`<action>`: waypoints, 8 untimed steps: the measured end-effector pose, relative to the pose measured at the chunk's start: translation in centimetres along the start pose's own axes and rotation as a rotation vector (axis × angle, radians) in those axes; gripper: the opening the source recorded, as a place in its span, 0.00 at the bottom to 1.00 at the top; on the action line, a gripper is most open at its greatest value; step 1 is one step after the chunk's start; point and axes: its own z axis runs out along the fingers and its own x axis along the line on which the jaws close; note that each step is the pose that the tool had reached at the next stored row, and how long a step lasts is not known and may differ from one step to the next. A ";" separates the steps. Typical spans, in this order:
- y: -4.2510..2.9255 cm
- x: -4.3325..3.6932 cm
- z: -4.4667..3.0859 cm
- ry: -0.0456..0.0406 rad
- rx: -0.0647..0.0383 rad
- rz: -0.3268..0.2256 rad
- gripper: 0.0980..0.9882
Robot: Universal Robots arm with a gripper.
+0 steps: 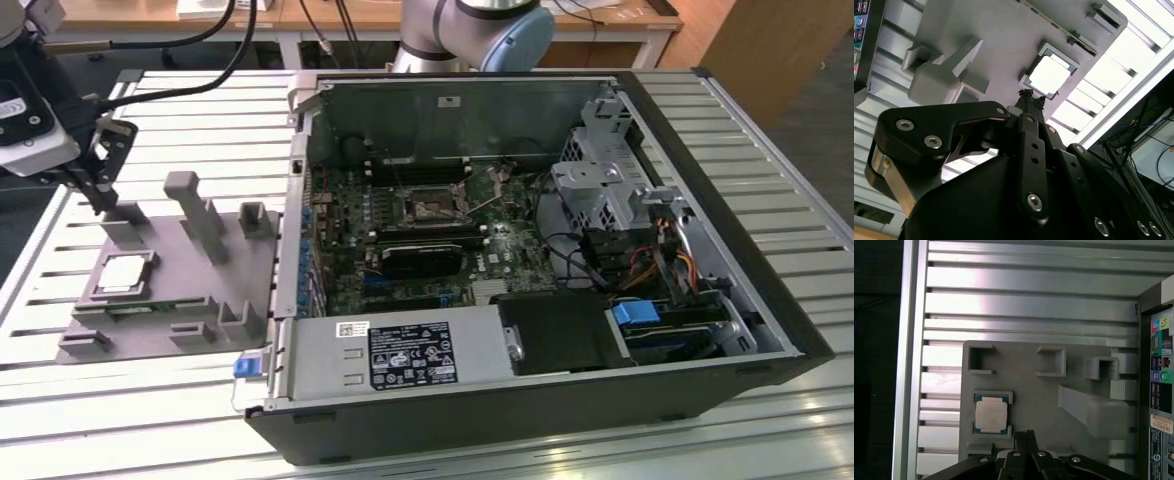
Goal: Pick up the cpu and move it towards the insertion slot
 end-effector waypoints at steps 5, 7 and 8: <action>-0.02 0.11 0.44 -0.0003 0.000 0.000 0.00; -0.02 0.15 0.60 -0.0003 0.000 0.000 0.00; -0.02 0.17 0.68 -0.0002 0.000 0.000 0.00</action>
